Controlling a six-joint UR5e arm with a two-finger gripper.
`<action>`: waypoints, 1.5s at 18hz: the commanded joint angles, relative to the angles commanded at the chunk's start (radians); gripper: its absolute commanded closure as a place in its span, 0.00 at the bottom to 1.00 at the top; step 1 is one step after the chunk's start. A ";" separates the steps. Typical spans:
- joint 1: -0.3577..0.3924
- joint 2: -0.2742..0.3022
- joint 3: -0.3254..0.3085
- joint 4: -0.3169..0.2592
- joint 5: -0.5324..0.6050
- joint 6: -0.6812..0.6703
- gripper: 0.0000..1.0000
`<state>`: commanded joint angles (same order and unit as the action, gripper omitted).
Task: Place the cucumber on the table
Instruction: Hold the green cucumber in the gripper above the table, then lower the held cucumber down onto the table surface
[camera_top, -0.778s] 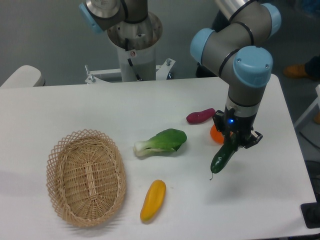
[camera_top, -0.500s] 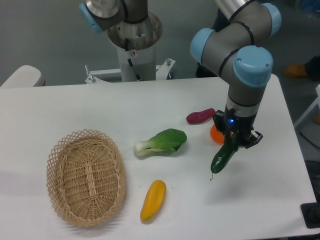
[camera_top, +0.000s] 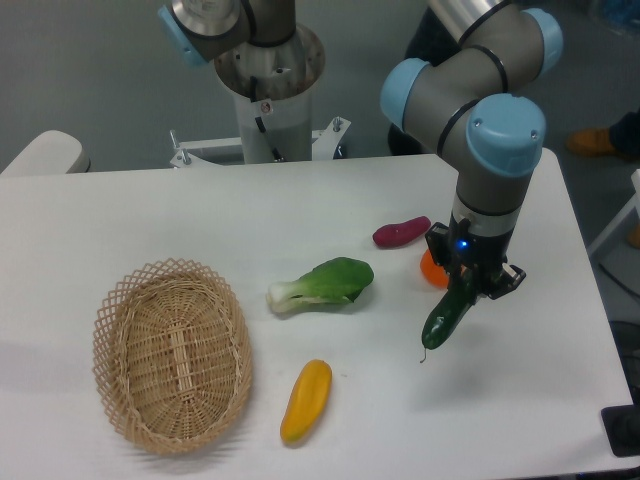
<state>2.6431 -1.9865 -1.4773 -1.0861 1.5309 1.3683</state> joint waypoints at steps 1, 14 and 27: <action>-0.002 -0.008 0.000 0.002 0.000 -0.009 0.81; -0.054 -0.175 -0.020 0.259 0.009 -0.083 0.81; -0.051 -0.221 -0.046 0.253 0.011 -0.089 0.80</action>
<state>2.5924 -2.2074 -1.5232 -0.8330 1.5416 1.2794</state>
